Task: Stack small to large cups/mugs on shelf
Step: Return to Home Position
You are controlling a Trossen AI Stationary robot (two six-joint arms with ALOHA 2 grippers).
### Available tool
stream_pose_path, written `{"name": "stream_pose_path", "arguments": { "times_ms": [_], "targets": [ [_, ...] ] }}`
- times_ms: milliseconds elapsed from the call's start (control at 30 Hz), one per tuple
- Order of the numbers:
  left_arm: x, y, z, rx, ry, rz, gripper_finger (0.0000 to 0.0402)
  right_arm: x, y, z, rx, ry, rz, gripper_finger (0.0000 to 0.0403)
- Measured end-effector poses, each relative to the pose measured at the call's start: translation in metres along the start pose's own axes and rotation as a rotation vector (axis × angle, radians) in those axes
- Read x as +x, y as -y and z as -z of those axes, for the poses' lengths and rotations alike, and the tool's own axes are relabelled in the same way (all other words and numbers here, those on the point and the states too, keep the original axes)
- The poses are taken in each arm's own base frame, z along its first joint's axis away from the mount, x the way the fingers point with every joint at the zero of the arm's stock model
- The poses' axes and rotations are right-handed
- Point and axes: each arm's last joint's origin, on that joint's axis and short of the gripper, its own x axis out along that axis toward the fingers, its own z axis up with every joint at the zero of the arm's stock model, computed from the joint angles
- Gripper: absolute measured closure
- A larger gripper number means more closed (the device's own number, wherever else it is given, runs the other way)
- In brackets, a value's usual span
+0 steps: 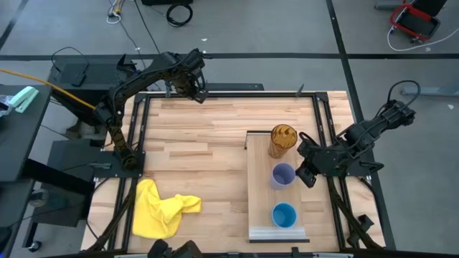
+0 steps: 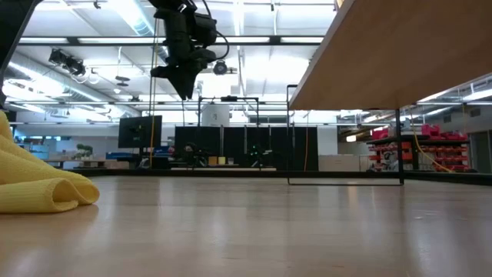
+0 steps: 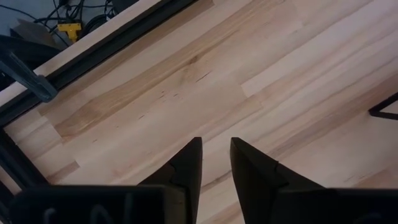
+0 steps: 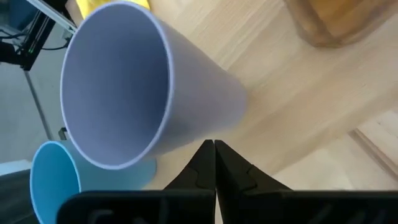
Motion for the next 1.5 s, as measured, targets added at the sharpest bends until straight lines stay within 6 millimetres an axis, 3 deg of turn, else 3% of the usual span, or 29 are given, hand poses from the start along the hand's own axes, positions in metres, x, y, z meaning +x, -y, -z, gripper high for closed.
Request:
{"name": "stream_pose_path", "arguments": {
  "times_ms": [233,400,533,700,900,1100,1300,1500],
  "targets": [
    [0.0,0.002,0.001,-0.023,-0.022,0.065,0.0308,-0.038,0.002,-0.006,0.015,0.024,-0.059,0.0396],
    [-0.011,0.01,0.002,-0.02,-0.01,0.14,0.0308,-0.075,0.0,-0.016,-0.034,0.169,-0.147,0.0395],
    [-0.041,0.02,0.005,0.014,0.078,0.182,0.0308,-0.1,-0.001,-0.022,-0.137,0.253,-0.202,0.0395],
    [-0.098,0.024,0.017,0.052,0.256,0.241,0.0311,-0.128,-0.003,-0.027,-0.213,0.314,-0.271,0.0394],
    [-0.173,0.022,0.052,0.124,0.48,0.334,0.0318,-0.154,-0.002,-0.031,-0.209,0.354,-0.345,0.0394],
    [-0.223,0.014,0.097,0.129,0.584,0.441,0.0317,-0.162,-0.002,-0.032,-0.368,0.419,-0.371,0.0394],
    [-0.245,0.001,0.15,0.142,0.6,0.489,0.0311,-0.173,0.002,-0.032,-0.405,0.527,-0.504,0.0394],
    [-0.246,0.002,0.188,0.206,0.704,0.64,0.0316,-0.161,0.022,-0.021,-0.412,0.597,-0.678,0.0394]
  ]
}}
